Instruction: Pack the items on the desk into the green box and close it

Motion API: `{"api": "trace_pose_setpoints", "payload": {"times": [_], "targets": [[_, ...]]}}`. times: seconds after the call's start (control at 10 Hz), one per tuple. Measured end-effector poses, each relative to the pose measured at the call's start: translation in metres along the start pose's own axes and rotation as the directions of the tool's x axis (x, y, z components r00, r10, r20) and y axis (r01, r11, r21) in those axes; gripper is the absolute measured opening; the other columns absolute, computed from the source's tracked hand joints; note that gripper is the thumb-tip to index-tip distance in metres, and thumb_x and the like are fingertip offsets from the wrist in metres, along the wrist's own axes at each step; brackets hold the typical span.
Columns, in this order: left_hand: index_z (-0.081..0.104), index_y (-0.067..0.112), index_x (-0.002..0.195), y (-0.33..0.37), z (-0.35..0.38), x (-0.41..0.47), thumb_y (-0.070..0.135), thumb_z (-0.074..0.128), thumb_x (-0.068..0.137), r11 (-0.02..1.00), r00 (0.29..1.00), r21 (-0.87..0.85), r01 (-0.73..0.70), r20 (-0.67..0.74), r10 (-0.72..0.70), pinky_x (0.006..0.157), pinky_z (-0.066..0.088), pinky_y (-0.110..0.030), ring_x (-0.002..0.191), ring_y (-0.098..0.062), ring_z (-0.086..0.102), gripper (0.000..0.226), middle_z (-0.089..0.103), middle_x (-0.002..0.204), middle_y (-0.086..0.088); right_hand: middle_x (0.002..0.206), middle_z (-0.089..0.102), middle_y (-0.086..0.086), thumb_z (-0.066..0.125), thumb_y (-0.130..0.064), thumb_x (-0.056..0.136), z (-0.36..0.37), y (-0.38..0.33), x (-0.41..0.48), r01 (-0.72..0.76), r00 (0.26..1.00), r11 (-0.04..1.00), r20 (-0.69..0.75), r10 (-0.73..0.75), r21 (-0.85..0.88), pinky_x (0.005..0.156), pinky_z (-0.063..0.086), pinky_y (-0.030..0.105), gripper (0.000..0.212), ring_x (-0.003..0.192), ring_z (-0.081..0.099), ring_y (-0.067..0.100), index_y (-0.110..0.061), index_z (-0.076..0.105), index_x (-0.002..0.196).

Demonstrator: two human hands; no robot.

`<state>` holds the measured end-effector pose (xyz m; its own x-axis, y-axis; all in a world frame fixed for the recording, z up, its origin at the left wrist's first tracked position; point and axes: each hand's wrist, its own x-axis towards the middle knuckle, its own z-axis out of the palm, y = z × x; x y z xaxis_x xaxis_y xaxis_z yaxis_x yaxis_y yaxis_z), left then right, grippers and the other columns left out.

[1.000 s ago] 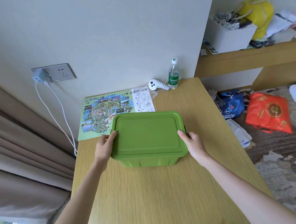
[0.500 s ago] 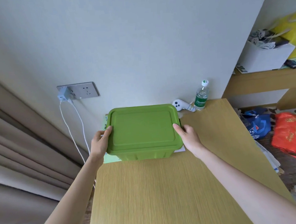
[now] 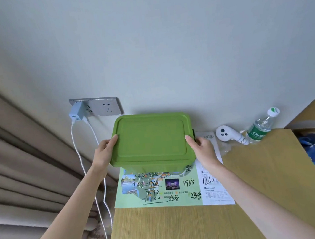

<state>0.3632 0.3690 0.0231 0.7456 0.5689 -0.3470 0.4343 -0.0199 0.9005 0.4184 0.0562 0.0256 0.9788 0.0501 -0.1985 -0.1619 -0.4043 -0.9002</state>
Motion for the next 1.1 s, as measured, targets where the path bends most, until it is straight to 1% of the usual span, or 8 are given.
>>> {"api": "trace_pose_setpoints", "payload": {"times": [0.3, 0.4, 0.6, 0.7, 0.8, 0.9, 1.0, 1.1], "targets": [[0.065, 0.014, 0.097, -0.009, 0.006, 0.041, 0.05, 0.063, 0.088, 1.0, 1.0, 0.022, 0.016, 0.0, -0.016, 0.072, 0.049, -0.026, 0.091, -0.019, 0.062, 0.037, 0.066, 0.1, -0.002, 0.051, 0.029, -0.007, 0.064, -0.039, 0.09, 0.023, 0.007, 0.032, -0.007, 0.998, 0.998, -0.069, 0.012, 0.065, 0.051, 0.02, 0.029, 0.049, 0.05, 0.027, 0.012, -0.018, 0.035, 0.057], [0.065, 0.012, 0.099, -0.007, 0.008, 0.046, 0.051, 0.062, 0.088, 0.999, 1.0, 0.054, 0.002, 0.009, -0.002, 0.08, 0.05, -0.031, 0.091, -0.019, 0.062, 0.041, 0.066, 0.099, -0.003, 0.053, 0.029, -0.006, 0.063, -0.038, 0.091, 0.023, 0.01, 0.036, -0.01, 0.998, 0.997, -0.066, 0.015, 0.08, 0.052, 0.02, 0.029, 0.047, 0.051, 0.027, 0.013, -0.014, 0.037, 0.06], [0.065, 0.015, 0.099, -0.01, 0.007, 0.048, 0.054, 0.059, 0.089, 0.994, 0.999, 0.105, -0.035, 0.025, 0.033, 0.076, 0.049, -0.029, 0.092, -0.018, 0.062, 0.041, 0.066, 0.098, 0.001, 0.049, 0.029, -0.011, 0.058, -0.046, 0.092, 0.018, 0.013, 0.04, 0.01, 1.0, 1.0, -0.007, -0.01, -0.022, 0.049, 0.021, 0.026, 0.047, 0.045, 0.028, 0.007, -0.02, 0.036, 0.059], [0.065, 0.014, 0.109, -0.005, 0.008, 0.044, 0.055, 0.056, 0.09, 0.982, 0.999, 0.183, -0.043, 0.017, 0.04, 0.084, 0.049, -0.033, 0.096, -0.021, 0.061, 0.046, 0.065, 0.104, -0.002, 0.052, 0.033, -0.009, 0.054, -0.05, 0.092, 0.018, 0.011, 0.038, -0.003, 1.0, 0.994, 0.003, 0.004, -0.112, 0.051, 0.024, 0.03, 0.047, 0.048, 0.033, 0.011, -0.022, 0.037, 0.06], [0.058, 0.01, 0.122, 0.009, 0.009, 0.034, 0.049, 0.054, 0.094, 0.965, 0.998, 0.253, -0.062, -0.014, 0.068, 0.091, 0.047, -0.035, 0.103, -0.024, 0.058, 0.049, 0.06, 0.121, -0.008, 0.08, 0.054, 0.005, 0.048, -0.053, 0.095, 0.019, -0.001, 0.035, -0.043, 0.999, 0.961, -0.012, 0.042, -0.272, 0.063, 0.039, 0.033, 0.044, 0.075, 0.053, 0.023, -0.01, 0.053, 0.085], [0.056, 0.01, 0.123, 0.037, 0.007, 0.015, 0.041, 0.053, 0.095, 0.953, 0.984, 0.265, -0.149, -0.051, 0.168, 0.091, 0.045, -0.031, 0.107, -0.021, 0.056, 0.042, 0.055, 0.129, -0.009, 0.12, 0.051, 0.011, 0.047, -0.042, 0.098, 0.014, -0.026, 0.025, 0.013, 0.998, 0.913, -0.055, -0.038, -0.409, 0.082, 0.041, 0.036, 0.043, 0.112, 0.052, 0.029, -0.005, 0.049, 0.119], [0.059, 0.011, 0.118, 0.09, 0.006, -0.015, 0.03, 0.051, 0.098, 0.93, 0.948, 0.197, -0.31, -0.007, 0.317, 0.085, 0.045, -0.027, 0.109, -0.021, 0.057, 0.029, 0.061, 0.12, -0.006, 0.126, 0.052, 0.009, 0.05, -0.03, 0.098, 0.001, -0.082, 0.006, 0.162, 0.976, 0.935, -0.089, -0.199, -0.317, 0.086, 0.042, 0.033, 0.033, 0.109, 0.056, 0.025, -0.007, 0.049, 0.122], [0.062, 0.015, 0.109, 0.157, -0.003, -0.063, 0.02, 0.05, 0.098, 0.859, 0.859, 0.011, -0.513, -0.004, 0.513, 0.097, 0.047, -0.042, 0.101, -0.019, 0.061, 0.017, 0.064, 0.115, -0.006, 0.118, 0.061, 0.008, 0.051, -0.014, 0.096, -0.024, -0.148, -0.027, 0.407, 0.898, 0.913, -0.178, -0.403, -0.017, 0.085, 0.046, 0.031, 0.022, 0.099, 0.062, 0.022, -0.005, 0.056, 0.116]]}}
